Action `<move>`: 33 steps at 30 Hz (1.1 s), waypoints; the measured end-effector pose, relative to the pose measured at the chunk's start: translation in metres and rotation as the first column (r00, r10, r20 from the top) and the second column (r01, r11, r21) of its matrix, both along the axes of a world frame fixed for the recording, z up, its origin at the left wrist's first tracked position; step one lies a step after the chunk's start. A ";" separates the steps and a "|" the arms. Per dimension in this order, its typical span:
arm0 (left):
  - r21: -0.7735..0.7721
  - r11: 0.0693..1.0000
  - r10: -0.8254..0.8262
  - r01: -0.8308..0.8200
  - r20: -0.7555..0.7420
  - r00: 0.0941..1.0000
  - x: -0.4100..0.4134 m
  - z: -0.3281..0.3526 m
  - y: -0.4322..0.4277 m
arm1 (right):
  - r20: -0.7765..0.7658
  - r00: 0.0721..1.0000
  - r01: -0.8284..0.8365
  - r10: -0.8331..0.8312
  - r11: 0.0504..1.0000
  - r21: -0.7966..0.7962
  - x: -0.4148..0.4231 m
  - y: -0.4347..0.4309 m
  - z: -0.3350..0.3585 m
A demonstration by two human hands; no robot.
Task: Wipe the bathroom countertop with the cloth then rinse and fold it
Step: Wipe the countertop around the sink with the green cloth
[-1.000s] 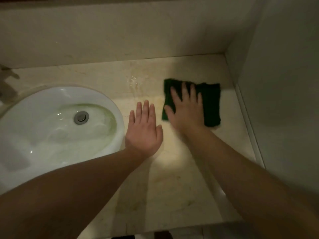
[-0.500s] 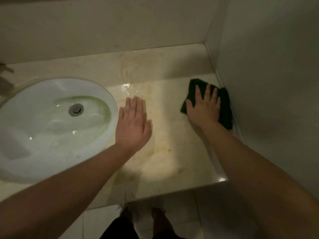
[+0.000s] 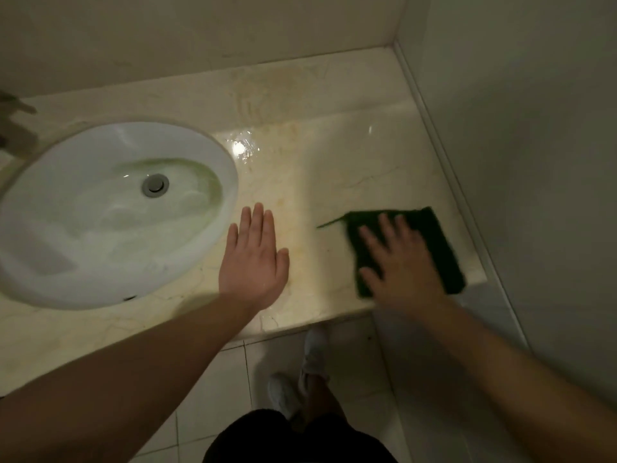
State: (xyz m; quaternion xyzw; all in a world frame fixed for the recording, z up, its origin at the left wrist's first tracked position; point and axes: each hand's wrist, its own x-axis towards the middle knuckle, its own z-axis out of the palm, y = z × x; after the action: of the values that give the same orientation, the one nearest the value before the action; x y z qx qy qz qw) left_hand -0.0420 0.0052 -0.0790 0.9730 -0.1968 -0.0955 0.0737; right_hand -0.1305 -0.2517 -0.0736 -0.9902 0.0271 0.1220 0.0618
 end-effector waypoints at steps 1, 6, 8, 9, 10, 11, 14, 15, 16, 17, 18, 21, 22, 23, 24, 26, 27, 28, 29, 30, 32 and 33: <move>-0.005 1.000 0.000 0.000 -0.008 1.000 0.000 0.001 0.000 | -0.001 0.996 0.093 -0.093 0.995 -0.025 -0.001 -0.019 0.000; -0.016 1.000 -0.011 0.012 0.008 1.000 0.000 0.000 0.002 | 0.040 0.932 0.363 -0.361 0.931 -0.049 0.027 0.031 0.002; -0.020 1.000 -0.021 0.021 0.024 1.000 0.000 -0.001 0.004 | 0.054 0.979 0.199 -0.197 0.979 -0.049 0.018 0.091 -0.001; -0.023 1.000 -0.021 0.022 0.027 0.999 -0.001 -0.001 0.004 | 0.038 0.994 0.101 -0.099 0.994 -0.038 0.007 0.107 -0.002; -0.020 1.000 -0.021 0.022 0.025 0.999 -0.001 -0.001 0.004 | 0.033 0.999 0.012 -0.011 1.000 -0.021 0.000 0.106 -0.002; -0.012 1.000 -0.021 0.022 0.024 0.999 -0.001 0.000 0.004 | 0.045 0.999 -0.024 0.024 1.000 -0.003 -0.003 0.088 -0.001; -0.003 1.000 -0.017 0.017 0.039 0.999 -0.001 0.000 0.002 | 0.074 0.963 0.261 -0.258 0.964 -0.039 0.003 0.006 0.000; -0.001 1.000 -0.012 0.012 0.037 0.999 -0.001 0.000 0.001 | 0.072 0.923 0.383 -0.379 0.923 -0.050 0.007 -0.008 0.004; 0.003 1.000 -0.009 0.009 0.033 0.999 -0.002 0.000 0.001 | 0.067 0.896 0.443 -0.439 0.894 -0.068 0.009 -0.002 0.005; 0.006 1.000 -0.012 0.012 0.034 0.999 -0.002 0.000 0.001 | 0.082 0.894 0.446 -0.440 0.891 -0.080 0.010 0.019 0.004; 0.005 1.000 -0.017 0.017 0.039 0.999 -0.001 -0.001 0.001 | 0.099 0.919 0.389 -0.381 0.919 -0.065 0.007 0.050 0.002; 0.005 1.000 -0.017 0.017 0.048 0.999 -0.001 -0.001 0.003 | 0.067 0.994 0.086 -0.086 0.996 -0.001 -0.014 0.103 -0.002; 0.006 1.000 -0.020 0.020 0.046 0.999 -0.001 -0.001 0.004 | 0.061 0.997 0.045 -0.045 0.999 0.006 -0.013 0.088 -0.002; 0.006 1.000 -0.023 0.023 0.045 0.999 -0.002 -0.001 0.003 | 0.065 0.995 0.076 -0.075 0.997 -0.004 -0.008 0.063 -0.003; 0.004 1.000 -0.024 0.024 0.049 0.999 -0.002 -0.002 0.002 | 0.051 0.986 0.161 -0.160 0.987 -0.020 -0.003 0.037 -0.004; 0.001 1.000 -0.013 0.013 0.053 0.999 -0.002 -0.002 0.001 | 0.045 0.933 0.359 -0.357 0.932 -0.042 0.007 -0.001 -0.001; 0.005 1.000 -0.007 0.007 0.049 0.999 -0.002 -0.002 0.001 | 0.054 0.906 0.423 -0.420 0.905 -0.052 0.009 -0.001 0.000; 0.008 1.000 -0.007 0.006 0.046 0.999 -0.002 -0.002 0.001 | 0.068 0.892 0.451 -0.447 0.890 -0.062 0.011 0.012 0.000; 0.010 1.000 -0.010 0.009 0.045 0.999 -0.002 -0.002 0.001 | 0.080 0.897 0.440 -0.435 0.896 -0.064 0.011 0.033 -0.001; 0.007 1.000 -0.013 0.013 0.045 0.999 -0.002 -0.003 0.001 | 0.080 0.920 0.388 -0.383 0.920 -0.057 0.009 0.059 -0.002; -0.007 1.000 -0.013 0.013 0.049 0.999 -0.001 -0.002 0.001 | 0.068 0.975 0.212 -0.210 0.977 -0.019 0.000 0.100 -0.002; -0.006 1.000 -0.015 0.015 0.049 0.999 -0.002 -0.002 0.002 | 0.054 0.989 0.140 -0.140 0.990 0.000 -0.007 0.107 -0.002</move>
State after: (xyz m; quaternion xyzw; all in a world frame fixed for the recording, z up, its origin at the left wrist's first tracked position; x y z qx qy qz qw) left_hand -0.0439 0.0068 -0.0807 0.9733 -0.2061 -0.0716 0.0712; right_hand -0.1370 -0.1445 -0.0759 -0.9890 0.0949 0.0904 0.0689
